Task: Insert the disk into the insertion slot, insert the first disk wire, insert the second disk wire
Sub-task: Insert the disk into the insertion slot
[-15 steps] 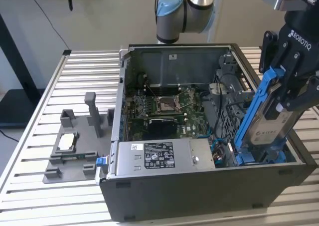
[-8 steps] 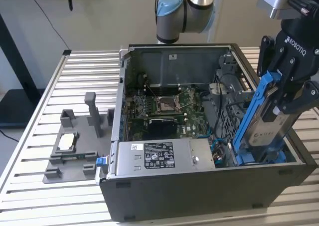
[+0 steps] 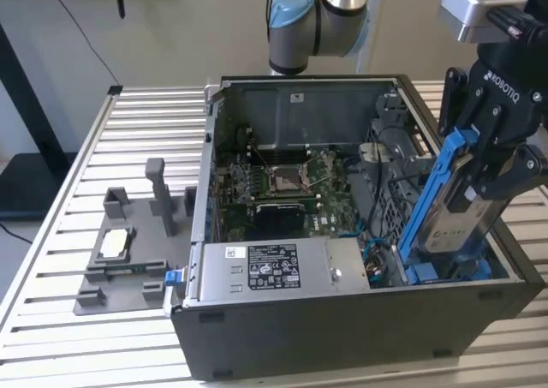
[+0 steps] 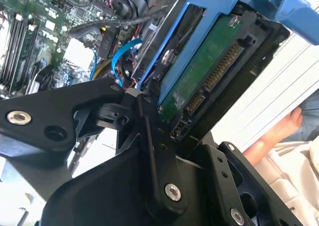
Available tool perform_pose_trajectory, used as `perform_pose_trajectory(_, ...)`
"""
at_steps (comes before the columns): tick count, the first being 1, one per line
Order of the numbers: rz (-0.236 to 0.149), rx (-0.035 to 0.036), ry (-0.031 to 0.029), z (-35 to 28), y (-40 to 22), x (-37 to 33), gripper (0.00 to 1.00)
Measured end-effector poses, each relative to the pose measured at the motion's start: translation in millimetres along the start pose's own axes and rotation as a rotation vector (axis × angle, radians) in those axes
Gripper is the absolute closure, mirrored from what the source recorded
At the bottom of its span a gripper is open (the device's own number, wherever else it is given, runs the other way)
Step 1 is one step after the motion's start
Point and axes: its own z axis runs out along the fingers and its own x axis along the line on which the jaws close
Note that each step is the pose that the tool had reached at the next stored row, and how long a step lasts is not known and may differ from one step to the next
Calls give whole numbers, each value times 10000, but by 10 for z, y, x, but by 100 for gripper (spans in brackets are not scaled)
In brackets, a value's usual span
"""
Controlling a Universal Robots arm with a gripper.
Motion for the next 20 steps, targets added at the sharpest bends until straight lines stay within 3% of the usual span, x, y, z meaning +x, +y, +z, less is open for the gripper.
perform_pose_trajectory(7, 0, 2, 1, 61, -12, -27, 67)
perform_pose_trajectory(17, -1, 12, 0, 222, -20, -39, 67)
perform_pose_trajectory(20, 0, 28, 3, 227, -20, -39, 67)
